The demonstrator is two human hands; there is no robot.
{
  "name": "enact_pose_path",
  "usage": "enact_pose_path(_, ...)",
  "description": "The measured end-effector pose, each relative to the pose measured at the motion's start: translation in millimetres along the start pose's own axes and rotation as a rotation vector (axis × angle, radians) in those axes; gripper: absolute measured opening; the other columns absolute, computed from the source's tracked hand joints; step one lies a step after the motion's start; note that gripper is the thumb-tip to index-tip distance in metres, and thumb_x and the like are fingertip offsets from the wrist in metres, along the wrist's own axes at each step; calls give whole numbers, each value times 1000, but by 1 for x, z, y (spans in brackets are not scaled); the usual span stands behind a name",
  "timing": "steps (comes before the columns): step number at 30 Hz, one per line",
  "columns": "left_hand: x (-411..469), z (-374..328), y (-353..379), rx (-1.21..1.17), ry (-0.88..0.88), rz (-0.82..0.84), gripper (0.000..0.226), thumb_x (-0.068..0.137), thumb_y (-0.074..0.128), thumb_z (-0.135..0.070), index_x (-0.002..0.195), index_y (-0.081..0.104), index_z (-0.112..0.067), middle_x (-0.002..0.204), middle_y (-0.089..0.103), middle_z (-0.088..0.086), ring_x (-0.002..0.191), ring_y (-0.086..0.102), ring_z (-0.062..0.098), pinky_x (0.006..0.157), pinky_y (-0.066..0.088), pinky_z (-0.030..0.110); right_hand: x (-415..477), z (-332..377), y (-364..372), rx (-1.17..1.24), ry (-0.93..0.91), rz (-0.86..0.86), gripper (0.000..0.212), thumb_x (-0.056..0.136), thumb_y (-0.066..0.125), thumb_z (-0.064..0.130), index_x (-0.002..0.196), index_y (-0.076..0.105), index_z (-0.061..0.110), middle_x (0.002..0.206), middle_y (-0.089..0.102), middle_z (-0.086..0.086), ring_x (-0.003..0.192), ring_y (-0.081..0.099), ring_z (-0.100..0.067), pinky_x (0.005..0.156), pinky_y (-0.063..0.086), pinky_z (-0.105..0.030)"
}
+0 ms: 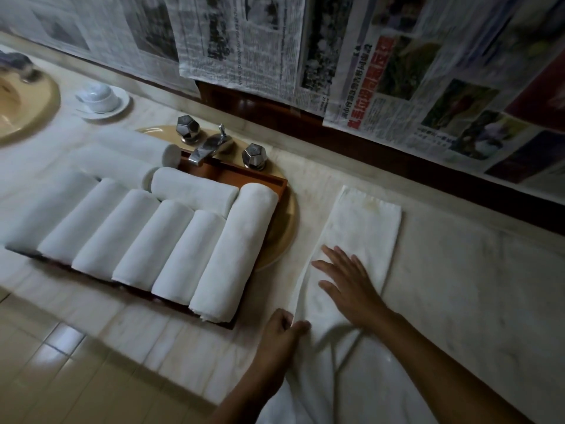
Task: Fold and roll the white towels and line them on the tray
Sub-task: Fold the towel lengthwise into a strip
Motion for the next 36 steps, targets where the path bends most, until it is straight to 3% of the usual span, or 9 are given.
enact_pose_path(3, -20, 13, 27, -357, -267, 421, 35, 87, 71, -10, 121, 69, -4, 113, 73, 22, 104, 72, 36, 82, 58, 41, -1, 0, -4, 4, 0, -2, 51, 104, 26, 55, 149, 43, 38, 169, 19, 9, 157, 5, -13, 126, 12, -47)
enact_pose_path(5, -36, 18, 23, -345, -299, 548, 32, 88, 69, -5, 121, 72, -2, 119, 71, 26, 111, 69, 41, 88, 58, 43, -1, 0, -3, 1, 2, 16, 51, 104, 24, 56, 150, 40, 40, 169, 16, 10, 157, 2, -11, 126, 9, -45)
enact_pose_path(11, -34, 52, -34, 373, 13, 21, 14, 92, 60, -37, 96, 63, -24, 92, 74, 4, 85, 70, 16, 79, 57, 34, -2, -3, 0, -31, -12, -19, 49, 104, 28, 53, 151, 39, 41, 169, 19, 11, 157, 7, -11, 124, 8, -42)
enact_pose_path(14, -48, 60, -53, 337, 24, -218, 21, 100, 58, -37, 84, 58, -24, 72, 72, 3, 67, 65, 12, 60, 47, 26, -2, -4, 1, -48, -19, -25, 51, 104, 26, 55, 151, 40, 41, 168, 22, 8, 156, 11, -14, 124, 9, -41)
enact_pose_path(17, -56, 66, -60, 363, 66, -336, 24, 100, 60, -37, 82, 58, -21, 73, 68, -1, 72, 62, 15, 64, 44, 31, -2, -4, 2, -54, -32, -35, 54, 102, 26, 56, 150, 44, 39, 167, 25, 7, 156, 16, -16, 123, 16, -46)
enact_pose_path(26, -61, 61, -51, 484, 115, -442, 19, 102, 55, -38, 94, 57, -21, 89, 66, 0, 78, 62, 16, 64, 47, 29, -50, 68, 19, -80, -136, -128, 51, 99, 42, 52, 144, 53, 30, 162, 36, -10, 152, 28, -31, 118, 28, -62)
enact_pose_path(30, -69, 68, -51, 261, 22, -283, 14, 89, 61, -31, 97, 62, -20, 95, 68, 2, 86, 67, 19, 76, 60, 38, -76, 77, 39, -191, -181, -55, 61, 105, 30, 59, 161, 22, 36, 171, 11, -1, 158, 10, -23, 124, 14, -56)
enact_pose_path(33, -85, 82, -39, 73, -64, -59, 27, 75, 59, -23, 95, 69, -9, 94, 71, 11, 80, 67, 21, 76, 58, 36, -73, 76, 34, -220, -187, -28, 63, 105, 21, 63, 162, 18, 38, 172, 9, 0, 158, 6, -21, 124, 13, -54)
enact_pose_path(36, -104, 94, -43, 200, 5, -26, 24, 77, 55, -16, 90, 74, -10, 88, 73, 7, 77, 69, 19, 71, 59, 33, -73, 73, 34, -208, -182, -43, 61, 105, 25, 62, 161, 24, 36, 171, 13, -1, 158, 11, -21, 124, 16, -55)
Point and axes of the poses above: each hand's wrist, its own x-axis towards the middle knuckle, its own y-axis out of the palm, z = x × y, the point moved 6 cm from there along x, towards the middle knuckle
